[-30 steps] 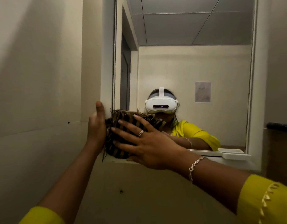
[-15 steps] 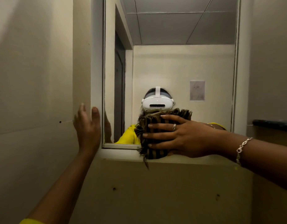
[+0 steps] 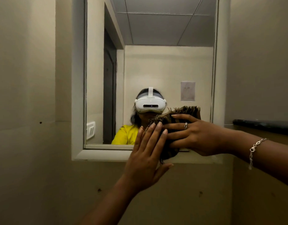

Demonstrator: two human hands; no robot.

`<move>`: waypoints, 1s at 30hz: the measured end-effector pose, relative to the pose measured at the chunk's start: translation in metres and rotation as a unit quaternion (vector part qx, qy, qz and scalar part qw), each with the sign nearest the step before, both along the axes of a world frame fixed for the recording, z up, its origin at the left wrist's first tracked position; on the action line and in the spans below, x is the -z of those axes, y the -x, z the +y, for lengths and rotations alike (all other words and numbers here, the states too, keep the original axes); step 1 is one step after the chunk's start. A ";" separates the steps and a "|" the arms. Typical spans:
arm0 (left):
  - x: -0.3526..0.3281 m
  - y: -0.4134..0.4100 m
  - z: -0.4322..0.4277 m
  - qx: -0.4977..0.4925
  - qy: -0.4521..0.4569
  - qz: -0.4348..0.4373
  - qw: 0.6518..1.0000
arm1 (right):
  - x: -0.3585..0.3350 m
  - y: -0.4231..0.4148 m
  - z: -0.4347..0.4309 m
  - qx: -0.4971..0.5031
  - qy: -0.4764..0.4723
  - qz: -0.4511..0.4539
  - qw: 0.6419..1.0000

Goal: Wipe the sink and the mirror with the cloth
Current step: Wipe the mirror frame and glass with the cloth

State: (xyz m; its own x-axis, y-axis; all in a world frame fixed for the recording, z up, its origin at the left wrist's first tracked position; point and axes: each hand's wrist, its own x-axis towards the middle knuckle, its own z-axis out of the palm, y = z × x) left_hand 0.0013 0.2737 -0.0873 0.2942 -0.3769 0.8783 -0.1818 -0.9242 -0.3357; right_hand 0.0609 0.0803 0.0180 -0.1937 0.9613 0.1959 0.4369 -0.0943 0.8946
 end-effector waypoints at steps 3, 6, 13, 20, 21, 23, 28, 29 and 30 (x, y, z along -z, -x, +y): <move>-0.001 -0.005 -0.008 0.001 -0.016 -0.004 1.000 | -0.002 -0.002 -0.015 -0.001 0.001 0.015 1.000; 0.000 -0.010 -0.014 0.008 -0.016 -0.003 1.000 | 0.000 -0.007 -0.031 0.015 0.002 0.023 1.000; 0.000 -0.015 -0.020 -0.012 -0.003 -0.011 1.000 | 0.005 -0.015 -0.051 0.017 -0.035 0.066 0.997; 0.001 -0.017 -0.020 -0.007 -0.010 -0.017 1.000 | 0.026 -0.019 -0.065 0.020 -0.106 0.089 0.990; 0.001 -0.017 -0.020 -0.005 -0.010 -0.018 1.000 | 0.030 -0.020 -0.068 0.019 -0.116 0.089 0.989; 0.001 -0.018 -0.019 -0.006 -0.016 -0.021 1.000 | 0.035 -0.020 -0.074 0.015 -0.131 0.086 0.987; 0.001 -0.020 -0.019 -0.005 -0.031 -0.029 0.999 | 0.031 -0.018 -0.089 0.015 -0.121 0.050 0.991; 0.001 -0.020 -0.019 -0.003 -0.032 -0.028 0.999 | 0.029 -0.018 -0.093 0.024 -0.110 0.035 0.993; 0.001 -0.020 -0.019 -0.003 -0.033 -0.027 0.999 | 0.027 -0.018 -0.097 0.036 -0.096 0.017 0.995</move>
State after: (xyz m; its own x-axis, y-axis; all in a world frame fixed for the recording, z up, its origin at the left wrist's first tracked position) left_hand 0.0209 0.2548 -0.0885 0.2490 -0.4328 0.8664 -0.1567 -0.9008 -0.4049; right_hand 0.0785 -0.0166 -0.0089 -0.1163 0.9165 0.3826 0.4522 -0.2941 0.8420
